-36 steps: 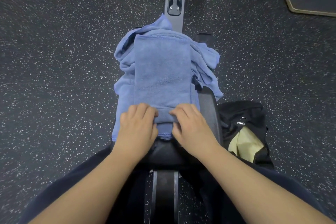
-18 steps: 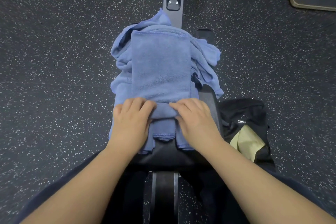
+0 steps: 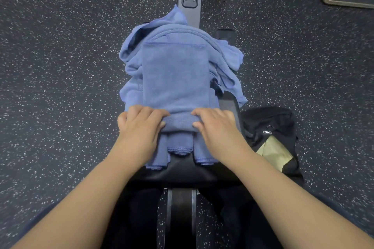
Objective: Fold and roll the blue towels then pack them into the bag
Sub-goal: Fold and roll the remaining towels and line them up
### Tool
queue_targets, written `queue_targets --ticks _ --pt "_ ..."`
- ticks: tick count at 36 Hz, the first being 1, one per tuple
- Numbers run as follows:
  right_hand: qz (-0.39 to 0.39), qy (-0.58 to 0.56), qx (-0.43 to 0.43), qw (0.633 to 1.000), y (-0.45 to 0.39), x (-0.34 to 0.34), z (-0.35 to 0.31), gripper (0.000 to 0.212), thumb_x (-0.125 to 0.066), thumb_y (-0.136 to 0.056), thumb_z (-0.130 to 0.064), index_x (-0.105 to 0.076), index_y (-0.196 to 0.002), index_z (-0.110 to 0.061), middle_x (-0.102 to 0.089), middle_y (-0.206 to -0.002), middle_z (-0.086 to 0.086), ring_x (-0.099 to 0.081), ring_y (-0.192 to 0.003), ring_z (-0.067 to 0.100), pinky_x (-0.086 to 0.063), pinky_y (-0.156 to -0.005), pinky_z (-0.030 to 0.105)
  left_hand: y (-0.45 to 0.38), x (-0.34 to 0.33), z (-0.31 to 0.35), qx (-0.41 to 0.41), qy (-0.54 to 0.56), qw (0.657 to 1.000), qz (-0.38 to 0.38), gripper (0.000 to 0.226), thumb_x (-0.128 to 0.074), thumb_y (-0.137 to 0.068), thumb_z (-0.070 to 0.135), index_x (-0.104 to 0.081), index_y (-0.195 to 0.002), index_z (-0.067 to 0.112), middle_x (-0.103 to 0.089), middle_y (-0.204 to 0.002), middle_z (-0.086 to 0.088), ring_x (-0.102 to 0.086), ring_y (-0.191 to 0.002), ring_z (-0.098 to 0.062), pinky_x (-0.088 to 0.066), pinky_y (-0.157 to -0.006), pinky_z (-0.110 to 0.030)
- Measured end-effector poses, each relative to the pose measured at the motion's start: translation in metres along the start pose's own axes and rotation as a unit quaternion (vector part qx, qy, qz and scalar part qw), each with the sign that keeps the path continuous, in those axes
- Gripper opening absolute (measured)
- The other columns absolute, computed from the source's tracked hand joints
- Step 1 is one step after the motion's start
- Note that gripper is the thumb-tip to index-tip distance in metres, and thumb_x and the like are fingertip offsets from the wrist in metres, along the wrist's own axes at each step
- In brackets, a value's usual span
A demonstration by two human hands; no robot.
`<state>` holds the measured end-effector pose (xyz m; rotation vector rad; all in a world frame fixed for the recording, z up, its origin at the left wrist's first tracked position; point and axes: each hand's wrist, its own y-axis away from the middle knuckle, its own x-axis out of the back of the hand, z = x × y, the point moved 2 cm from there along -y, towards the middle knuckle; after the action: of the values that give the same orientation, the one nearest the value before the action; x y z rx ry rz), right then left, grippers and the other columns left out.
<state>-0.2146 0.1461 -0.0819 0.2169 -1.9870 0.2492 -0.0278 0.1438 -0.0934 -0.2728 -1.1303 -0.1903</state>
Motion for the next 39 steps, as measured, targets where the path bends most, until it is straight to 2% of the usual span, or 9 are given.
queue_targets --ticks 3,5,9,13,17,20,24,35,39 --pt "-0.037 0.0 0.004 0.999 0.003 -0.003 0.003 0.022 -0.05 -0.098 -0.021 -0.06 -0.117 -0.014 -0.064 -0.11 0.001 -0.054 -0.103 0.027 -0.014 -0.075 0.028 0.001 0.0 0.001 0.003 -0.007 1.0 -0.002 0.021 -0.033 -0.092 0.031 -0.05 -0.105 0.033 -0.063 -0.091 0.007 -0.036 -0.094 -0.018 -0.008 -0.072 -0.025" --pt "-0.029 0.009 0.001 1.0 0.003 -0.006 0.001 0.017 -0.054 -0.095 -0.018 -0.062 -0.11 -0.015 -0.064 -0.102 0.001 -0.056 -0.096 0.026 -0.011 -0.072 0.027 0.001 -0.001 0.002 0.012 -0.005 1.0 0.0 0.025 -0.034 -0.092 0.031 -0.057 -0.102 0.031 -0.063 -0.089 0.007 -0.036 -0.094 -0.018 -0.008 -0.072 -0.025" --pt "0.064 0.039 -0.006 0.997 0.004 -0.013 0.001 0.007 -0.061 -0.083 -0.015 -0.065 -0.088 -0.017 -0.06 -0.087 -0.002 -0.045 -0.085 0.016 -0.023 -0.076 0.029 0.0 -0.001 0.005 0.021 -0.016 0.999 0.019 0.031 -0.036 -0.091 0.03 -0.067 -0.097 0.023 -0.061 -0.089 0.002 -0.036 -0.094 -0.02 -0.008 -0.073 -0.025" --pt "0.12 0.035 0.004 0.992 0.003 -0.01 0.0 0.011 -0.062 -0.079 -0.015 -0.069 -0.086 -0.017 -0.06 -0.087 0.0 -0.039 -0.089 0.017 -0.014 -0.075 0.024 0.001 -0.001 0.008 0.031 -0.031 0.999 0.026 0.032 -0.038 -0.089 0.029 -0.069 -0.095 0.02 -0.059 -0.092 -0.003 -0.035 -0.094 -0.021 -0.008 -0.074 -0.025" --pt "0.122 0.003 0.013 0.992 0.005 -0.006 -0.007 0.025 -0.046 -0.078 -0.018 -0.069 -0.086 -0.014 -0.058 -0.085 0.004 -0.038 -0.084 0.018 -0.026 -0.074 0.029 -0.001 0.0 0.012 0.029 -0.036 0.998 0.046 0.019 -0.045 -0.088 0.019 -0.062 -0.097 0.02 -0.058 -0.096 -0.005 -0.036 -0.093 -0.021 -0.01 -0.074 -0.026" --pt "0.094 -0.031 0.023 0.995 0.008 -0.004 -0.012 0.025 -0.039 -0.072 -0.013 -0.062 -0.081 -0.009 -0.053 -0.084 0.006 -0.037 -0.081 0.016 -0.037 -0.061 0.027 -0.002 0.005 0.014 0.022 -0.027 0.997 0.063 0.021 -0.051 -0.079 0.005 -0.056 -0.091 0.022 -0.054 -0.092 -0.003 -0.036 -0.087 -0.021 -0.009 -0.071 -0.026" --pt "0.092 -0.038 0.02 0.995 0.009 -0.005 -0.014 0.026 -0.038 -0.073 -0.014 -0.063 -0.081 -0.007 -0.055 -0.085 0.007 -0.037 -0.08 0.015 -0.036 -0.056 0.026 -0.002 0.008 0.018 0.0 -0.029 0.999 0.045 0.026 -0.037 -0.074 0.014 -0.058 -0.085 0.025 -0.055 -0.088 0.0 -0.037 -0.086 -0.02 -0.005 -0.069 -0.027" --pt "0.128 -0.011 0.034 0.991 0.007 -0.008 -0.013 0.016 -0.056 -0.072 -0.005 -0.063 -0.086 -0.008 -0.059 -0.087 0.006 -0.043 -0.085 0.02 -0.039 -0.074 0.028 0.003 0.001 0.019 0.025 -0.045 0.998 0.04 0.026 -0.05 -0.078 0.037 -0.062 -0.097 0.025 -0.054 -0.1 -0.002 -0.039 -0.093 -0.023 -0.02 -0.073 -0.033" --pt "0.122 0.003 0.017 0.992 0.006 -0.015 -0.01 0.036 -0.069 -0.059 0.006 -0.061 -0.091 -0.009 -0.061 -0.092 0.006 -0.044 -0.09 0.021 -0.039 -0.076 0.029 0.003 -0.004 0.017 0.002 -0.053 0.996 0.079 0.036 -0.059 -0.071 0.02 -0.053 -0.106 0.027 -0.044 -0.104 -0.001 -0.038 -0.094 -0.024 -0.023 -0.075 -0.035"
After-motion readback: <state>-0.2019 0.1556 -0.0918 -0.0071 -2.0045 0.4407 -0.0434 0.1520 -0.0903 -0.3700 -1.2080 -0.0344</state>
